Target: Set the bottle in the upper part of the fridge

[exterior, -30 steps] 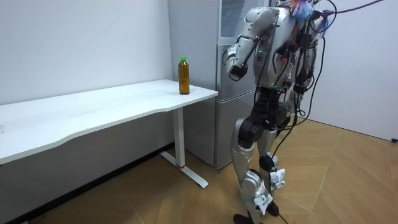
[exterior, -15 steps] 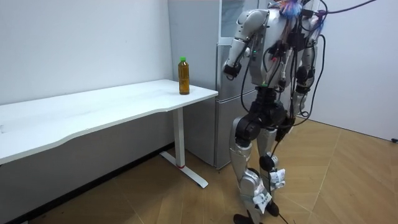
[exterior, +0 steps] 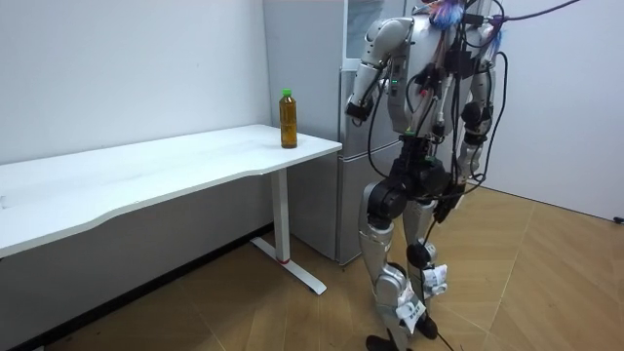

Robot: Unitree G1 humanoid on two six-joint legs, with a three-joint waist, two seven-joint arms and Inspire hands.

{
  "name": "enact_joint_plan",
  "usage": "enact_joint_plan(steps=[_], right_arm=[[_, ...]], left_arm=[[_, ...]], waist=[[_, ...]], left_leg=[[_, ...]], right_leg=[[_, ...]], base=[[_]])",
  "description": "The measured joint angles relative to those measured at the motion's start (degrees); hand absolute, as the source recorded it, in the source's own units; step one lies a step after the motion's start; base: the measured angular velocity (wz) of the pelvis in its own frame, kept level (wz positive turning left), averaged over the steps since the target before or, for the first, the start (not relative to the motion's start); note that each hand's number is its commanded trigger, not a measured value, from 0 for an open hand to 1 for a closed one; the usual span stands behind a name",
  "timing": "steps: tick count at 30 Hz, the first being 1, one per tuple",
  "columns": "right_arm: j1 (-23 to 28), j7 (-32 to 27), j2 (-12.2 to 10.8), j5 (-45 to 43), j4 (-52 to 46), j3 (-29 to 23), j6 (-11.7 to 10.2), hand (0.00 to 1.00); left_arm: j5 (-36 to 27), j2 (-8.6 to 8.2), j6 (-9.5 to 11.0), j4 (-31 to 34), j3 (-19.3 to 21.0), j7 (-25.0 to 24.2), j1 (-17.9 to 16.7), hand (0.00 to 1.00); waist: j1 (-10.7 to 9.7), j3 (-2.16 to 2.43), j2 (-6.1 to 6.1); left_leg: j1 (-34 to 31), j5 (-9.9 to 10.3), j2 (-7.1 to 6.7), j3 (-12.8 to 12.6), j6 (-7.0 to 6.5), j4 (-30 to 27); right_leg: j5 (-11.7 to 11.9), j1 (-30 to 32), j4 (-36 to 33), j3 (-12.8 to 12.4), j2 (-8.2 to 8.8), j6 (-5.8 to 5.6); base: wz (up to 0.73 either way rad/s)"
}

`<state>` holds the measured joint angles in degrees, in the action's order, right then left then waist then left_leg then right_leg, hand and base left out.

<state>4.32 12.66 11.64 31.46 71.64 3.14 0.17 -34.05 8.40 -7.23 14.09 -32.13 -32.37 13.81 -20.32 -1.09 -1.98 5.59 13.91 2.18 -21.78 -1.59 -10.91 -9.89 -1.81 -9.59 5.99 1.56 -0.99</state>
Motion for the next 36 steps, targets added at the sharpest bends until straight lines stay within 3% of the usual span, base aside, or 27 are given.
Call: enact_joint_plan(steps=[6,21,28,36], right_arm=[[0.2,-0.1,0.2,1.9,0.1,0.2,0.0,0.00],[0.2,-0.7,0.4,2.0,0.2,0.3,0.0,0.00],[0.3,-0.6,0.4,1.9,0.0,0.2,0.0,0.00],[0.0,-0.5,0.8,1.5,-0.4,0.2,-0.1,0.00]], left_arm=[[0.0,-0.11,0.0,-1.1,-0.1,-0.1,0.7,0.00],[0.0,-0.22,0.0,-1.3,-0.1,-0.7,2.2,0.00],[0.9,-0.82,0.0,-1.3,-0.1,-0.8,2.4,0.00],[3.9,-0.84,0.0,-1.3,-0.1,-0.8,5.6,0.00]], waist=[[-0.2,0.64,-1.01],[-0.2,0.19,-1.94],[-0.3,0.22,-2.03],[-0.3,0.32,-2.33]], left_leg=[[0.2,0.0,0.16,-0.1,0.00,-0.2],[0.1,0.0,0.44,-0.2,0.02,-0.4],[0.3,0.0,0.64,-1.7,0.03,-0.4],[0.1,0.0,0.69,-3.2,0.03,-0.5]], right_leg=[[0.1,-0.1,-0.2,-0.5,-0.15,0.16],[0.5,0.4,-0.1,-1.3,-0.56,0.31],[0.7,0.7,0.0,-2.2,-0.76,0.44],[0.8,1.8,-0.2,-3.7,-0.85,0.41]], base=[[-0.04],[-0.01],[-0.10],[-0.11]])
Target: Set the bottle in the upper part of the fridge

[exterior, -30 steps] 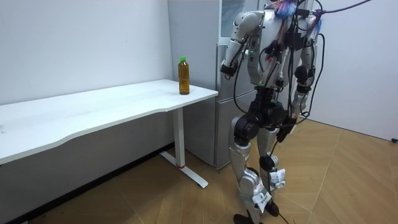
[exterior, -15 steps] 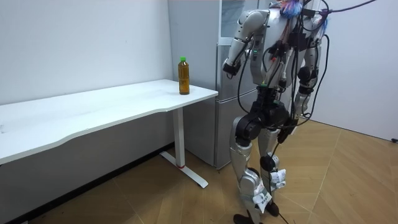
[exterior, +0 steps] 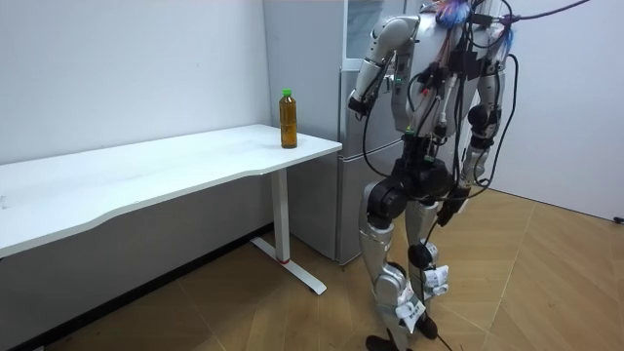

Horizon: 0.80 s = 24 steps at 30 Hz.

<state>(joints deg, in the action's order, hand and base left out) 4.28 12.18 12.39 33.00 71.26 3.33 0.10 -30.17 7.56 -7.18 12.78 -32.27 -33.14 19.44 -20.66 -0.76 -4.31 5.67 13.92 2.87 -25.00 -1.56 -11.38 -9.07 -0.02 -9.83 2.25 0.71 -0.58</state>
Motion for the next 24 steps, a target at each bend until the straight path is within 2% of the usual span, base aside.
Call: enact_joint_plan(steps=[4,7,9,11,13,14,18,24], right_arm=[[0.0,0.3,0.3,0.3,-0.1,0.1,0.0,0.00],[-0.1,0.5,0.4,0.1,-0.2,0.1,0.0,0.00],[-0.3,0.5,0.4,0.1,-0.2,0.1,-0.1,0.00],[-0.6,0.4,0.4,0.3,-0.2,0.7,-0.1,0.00],[-1.1,0.2,0.4,0.5,-0.3,1.2,0.0,0.00],[-1.3,-0.3,0.4,0.5,-0.4,1.7,0.0,0.00],[-2.8,-1.9,0.3,0.5,-0.2,3.3,0.3,0.00],[-4.2,-3.5,-0.1,0.7,-0.4,4.7,0.7,0.00]], left_arm=[[1.1,0.00,0.0,0.0,-0.8,0.5,2.4,0.00],[1.1,-0.06,0.0,0.0,-2.0,1.5,4.2,0.00],[1.2,-0.32,0.0,0.0,-2.8,1.7,5.8,0.00],[1.6,-0.59,0.0,-0.5,-3.1,2.1,7.4,0.00],[1.6,-1.26,0.0,-1.7,-3.6,2.4,9.3,0.00],[1.6,-2.22,0.0,-2.3,-3.9,2.6,10.3,0.00],[1.6,-4.18,-0.1,-2.9,-5.4,3.0,11.1,0.00],[1.6,-4.87,-0.1,-2.9,-7.5,3.2,12.0,0.00]], waist=[[-0.3,0.08,-0.37],[-1.4,0.13,-0.62],[-2.0,0.15,-1.28],[-2.8,0.03,-1.57],[-3.1,-0.17,-2.15],[-3.2,-0.28,-2.45],[-3.9,-0.26,-2.70],[-4.2,-0.26,-2.87]], left_leg=[[0.0,0.0,0.01,-1.2,0.00,0.0],[0.1,0.0,0.09,-2.1,0.00,0.0],[0.1,0.0,0.29,-2.8,0.02,-0.1],[0.1,0.0,0.37,-3.3,0.02,-0.1],[0.1,0.0,0.44,-3.3,0.03,0.0],[0.0,0.0,0.47,-3.2,0.04,0.0],[-0.1,0.0,0.87,-3.0,0.04,0.0],[-0.2,0.1,1.15,-2.9,0.12,-0.3]], right_leg=[[0.0,0.2,0.0,-0.6,-0.03,-0.02],[0.1,0.2,0.0,-0.9,-0.10,0.01],[0.3,0.3,0.1,-1.4,-0.29,0.09],[0.3,0.5,0.0,-2.0,-0.44,0.14],[0.4,0.7,0.0,-2.4,-0.58,0.22],[0.4,0.9,0.0,-2.5,-0.65,0.25],[0.6,0.8,0.0,-3.2,-0.89,0.56],[0.7,0.7,0.0,-2.9,-0.97,0.78]], base=[[-0.09],[-0.08],[-0.14],[-0.14],[-0.15],[-0.09],[-0.10],[0.01]])
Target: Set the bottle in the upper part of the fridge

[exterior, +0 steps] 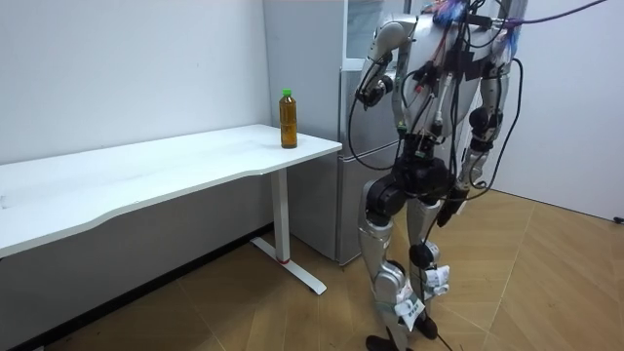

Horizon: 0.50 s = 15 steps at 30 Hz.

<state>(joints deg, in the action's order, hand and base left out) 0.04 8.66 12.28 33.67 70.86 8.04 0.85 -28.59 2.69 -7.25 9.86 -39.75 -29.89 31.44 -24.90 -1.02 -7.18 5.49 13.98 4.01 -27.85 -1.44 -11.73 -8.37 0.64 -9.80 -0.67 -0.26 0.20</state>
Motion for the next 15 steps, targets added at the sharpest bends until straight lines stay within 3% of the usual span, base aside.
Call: enact_joint_plan(steps=[5,7,10,12,15], right_arm=[[-0.1,-0.5,0.1,0.1,0.3,0.3,0.1,0.00],[-0.1,-0.5,0.2,-0.3,0.5,0.2,0.1,0.00],[-0.3,-1.0,0.2,-0.4,0.5,0.8,0.1,0.00],[-1.0,-0.9,0.0,-0.5,1.1,0.8,0.1,0.00],[-0.8,0.1,-0.3,-0.7,2.1,0.8,-0.1,0.00]], left_arm=[[1.2,0.74,0.0,0.1,0.5,0.1,0.0,0.00],[1.3,1.49,0.0,0.3,1.1,0.1,0.0,0.00],[1.3,2.24,0.0,1.6,1.8,0.5,0.0,0.00],[3.2,2.95,0.0,5.0,3.3,0.6,-0.6,0.00],[3.5,3.53,0.1,8.7,7.4,1.4,-1.5,0.00]], waist=[[2.0,-0.04,0.06],[2.5,-0.08,0.11],[5.0,-0.14,0.28],[6.9,-0.60,0.99],[9.7,-0.45,2.36]], left_leg=[[0.2,0.1,0.15,0.2,0.26,0.0],[0.0,0.1,0.05,1.8,0.28,0.1],[-0.8,0.0,-0.10,3.9,0.55,0.1],[-1.2,-0.4,-0.61,6.5,0.90,0.3],[-1.2,-0.5,-0.67,8.9,0.98,0.2]], right_leg=[[0.0,-0.7,0.1,1.3,0.09,0.03],[0.0,-0.8,0.1,2.6,0.29,0.02],[0.0,-0.9,0.0,4.8,0.65,0.01],[-0.3,-0.8,0.0,7.1,1.12,0.07],[-0.6,-1.8,0.1,9.4,1.26,0.19]], base=[[0.14],[0.32],[0.40],[0.49],[0.41]])
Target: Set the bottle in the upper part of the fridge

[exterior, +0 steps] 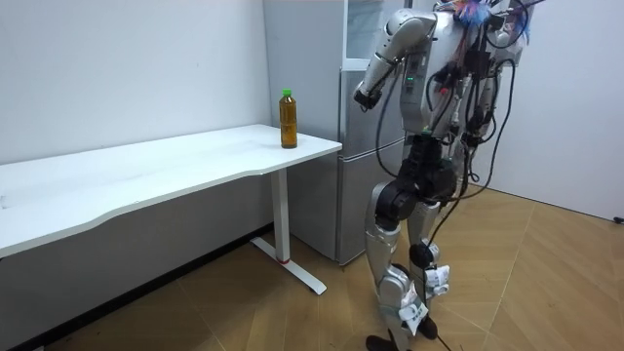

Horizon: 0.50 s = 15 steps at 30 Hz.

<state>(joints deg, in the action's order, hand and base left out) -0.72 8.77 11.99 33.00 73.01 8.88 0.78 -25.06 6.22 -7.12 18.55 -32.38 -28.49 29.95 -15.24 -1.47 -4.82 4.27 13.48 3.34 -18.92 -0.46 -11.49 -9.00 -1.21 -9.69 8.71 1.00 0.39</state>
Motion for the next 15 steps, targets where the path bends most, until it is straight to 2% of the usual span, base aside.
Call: enact_joint_plan(steps=[2,4,6,9,11,13,15], right_arm=[[0.3,0.2,0.0,-0.6,0.4,-0.1,-0.1,0.00],[0.8,0.2,0.0,-2.1,0.5,-0.2,-0.1,0.00],[2.1,0.2,0.1,-4.4,0.4,-1.9,-0.7,0.00],[3.6,0.0,0.0,-6.7,0.5,-3.7,-1.7,0.00],[3.8,0.0,0.0,-8.3,0.7,-4.1,-2.5,0.00],[4.0,0.1,0.0,-9.7,0.5,-4.7,-2.8,0.00],[5.1,-0.1,-0.5,-11.0,-0.1,-5.8,-3.9,0.00]], left_arm=[[0.8,0.41,0.1,2.7,3.7,1.4,-0.9,0.00],[1.0,1.55,1.2,4.5,7.1,3.4,-1.8,0.00],[1.1,4.69,1.3,6.5,12.1,5.6,-3.7,0.00],[3.7,7.23,2.2,8.0,17.8,8.7,-7.4,0.00],[5.7,7.70,2.6,8.1,20.7,10.9,-8.4,0.00],[7.0,7.83,2.9,8.5,23.7,12.6,-9.2,0.00],[8.4,7.71,4.8,11.3,28.1,14.8,-11.9,0.00]], waist=[[1.7,0.35,0.66],[2.4,0.44,1.37],[4.8,0.92,1.94],[7.1,1.15,1.99],[7.9,1.13,2.18],[9.1,1.37,2.20],[10.6,1.34,2.29]], left_leg=[[-0.5,-0.1,0.00,0.8,0.09,-0.3],[-0.5,-0.2,-0.08,2.1,0.13,-0.3],[-0.5,-0.4,-0.06,2.6,0.30,-0.2],[-0.4,-0.5,-0.09,4.1,0.40,-0.3],[-0.5,-0.5,-0.19,5.0,0.41,-0.3],[-0.5,-0.5,-0.20,5.3,0.42,-0.3],[-0.4,-0.6,-0.22,5.4,0.48,-0.3]], right_leg=[[-0.1,-0.1,-0.1,0.7,0.17,0.07],[-0.1,-0.9,0.1,2.2,0.28,0.13],[-0.2,-1.3,0.1,2.5,0.15,0.26],[-0.2,-1.9,0.4,3.9,-0.02,0.29],[-0.2,-2.4,1.0,4.6,0.05,0.29],[-0.2,-2.7,1.1,5.4,0.15,0.29],[-0.3,-3.0,1.1,5.4,0.00,0.34]], base=[[0.27],[0.32],[0.12],[0.20],[0.26],[0.15],[0.00]])
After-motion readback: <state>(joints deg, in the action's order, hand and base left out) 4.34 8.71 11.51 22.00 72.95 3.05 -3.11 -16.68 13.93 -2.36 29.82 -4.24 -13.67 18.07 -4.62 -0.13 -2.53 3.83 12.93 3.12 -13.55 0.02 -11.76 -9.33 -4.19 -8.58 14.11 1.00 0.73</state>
